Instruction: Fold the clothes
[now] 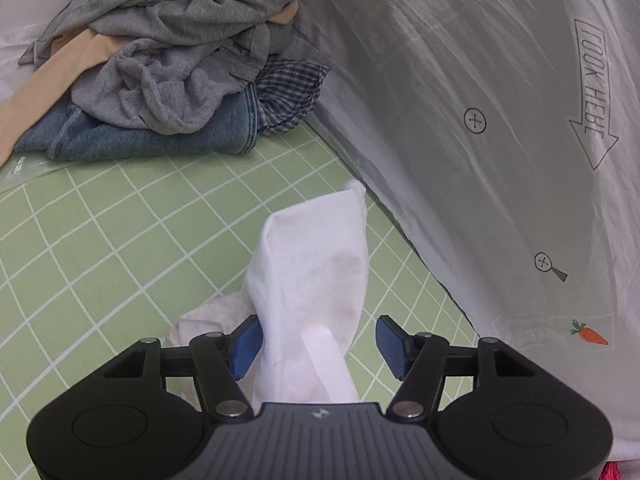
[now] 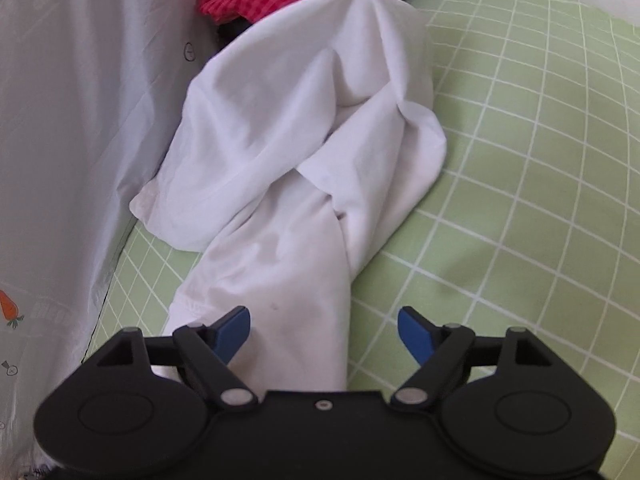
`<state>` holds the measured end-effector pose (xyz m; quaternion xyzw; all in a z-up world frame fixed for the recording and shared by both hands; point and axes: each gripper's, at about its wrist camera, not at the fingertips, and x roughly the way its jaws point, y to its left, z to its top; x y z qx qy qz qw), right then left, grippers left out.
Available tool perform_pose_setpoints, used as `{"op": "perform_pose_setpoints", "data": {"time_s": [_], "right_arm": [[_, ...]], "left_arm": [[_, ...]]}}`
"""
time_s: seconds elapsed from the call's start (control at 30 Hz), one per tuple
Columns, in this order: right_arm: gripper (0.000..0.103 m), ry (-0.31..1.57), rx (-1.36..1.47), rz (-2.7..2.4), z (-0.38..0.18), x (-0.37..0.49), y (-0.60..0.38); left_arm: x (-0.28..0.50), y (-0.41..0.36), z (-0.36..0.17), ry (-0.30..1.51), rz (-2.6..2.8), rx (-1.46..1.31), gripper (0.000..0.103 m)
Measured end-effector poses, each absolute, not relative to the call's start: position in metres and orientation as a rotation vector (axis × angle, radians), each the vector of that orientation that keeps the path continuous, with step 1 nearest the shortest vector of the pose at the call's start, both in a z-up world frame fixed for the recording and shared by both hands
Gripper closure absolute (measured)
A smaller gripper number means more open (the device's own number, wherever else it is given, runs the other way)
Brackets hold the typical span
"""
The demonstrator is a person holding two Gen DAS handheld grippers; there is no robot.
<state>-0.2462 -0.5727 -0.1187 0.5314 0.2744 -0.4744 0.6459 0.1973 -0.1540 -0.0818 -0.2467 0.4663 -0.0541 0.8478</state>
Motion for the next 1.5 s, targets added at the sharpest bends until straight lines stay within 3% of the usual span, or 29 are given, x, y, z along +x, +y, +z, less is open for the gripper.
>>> {"op": "perform_pose_setpoints", "data": {"time_s": [0.2,0.3,0.33,0.37,0.4,0.47,0.6,0.77,0.9,1.13,1.23,1.37,1.43,1.5], "right_arm": [[0.019,0.628,1.298,-1.039,-0.138,-0.238,-0.571],[0.021,0.602,1.324,-0.998,-0.144,-0.234,-0.574],[0.027,0.585,1.32,-0.975,-0.144,-0.232,-0.575],[0.053,0.569,1.316,-0.952,-0.144,-0.231,-0.576],[0.063,0.552,1.312,-0.929,-0.145,-0.229,-0.578],[0.088,0.521,1.267,-0.912,-0.135,-0.224,-0.581],[0.1,0.421,1.148,-0.918,-0.104,-0.218,-0.598],[0.1,0.281,0.986,-0.957,-0.048,-0.227,-0.626],[0.1,0.277,0.814,-0.999,-0.021,-0.243,-0.625],[0.099,0.387,0.759,-1.049,-0.047,-0.274,-0.619],[0.088,0.42,0.792,-1.052,-0.056,-0.277,-0.62],[0.06,0.476,0.751,-1.055,-0.056,-0.268,-0.609],[0.054,0.481,0.756,-1.046,-0.055,-0.266,-0.6],[0.033,0.48,0.758,-1.064,-0.053,-0.264,-0.587]], "left_arm": [[0.203,-0.156,-0.09,1.001,-0.127,-0.524,0.041],[0.206,-0.16,-0.092,1.005,-0.149,-0.509,0.047],[0.207,-0.161,-0.094,1.008,-0.153,-0.511,0.062],[0.209,-0.162,-0.095,1.011,-0.157,-0.512,0.087],[0.21,-0.163,-0.097,1.013,-0.16,-0.522,0.098],[0.213,-0.166,-0.097,1.007,-0.178,-0.545,0.1],[0.218,-0.177,-0.073,0.92,-0.237,-0.554,0.101],[0.203,-0.174,-0.015,0.745,-0.328,-0.622,0.101],[0.155,-0.15,0.019,0.614,-0.329,-0.574,0.101],[0.08,-0.1,-0.073,0.951,-0.128,-0.61,0.101],[0.056,-0.097,-0.111,1.111,-0.069,-0.612,0.1],[0.045,-0.102,-0.121,1.15,-0.053,-0.605,0.098],[0.05,-0.102,-0.11,1.117,-0.076,-0.586,0.091],[0.055,-0.101,-0.099,1.083,-0.098,-0.566,0.086]]}}
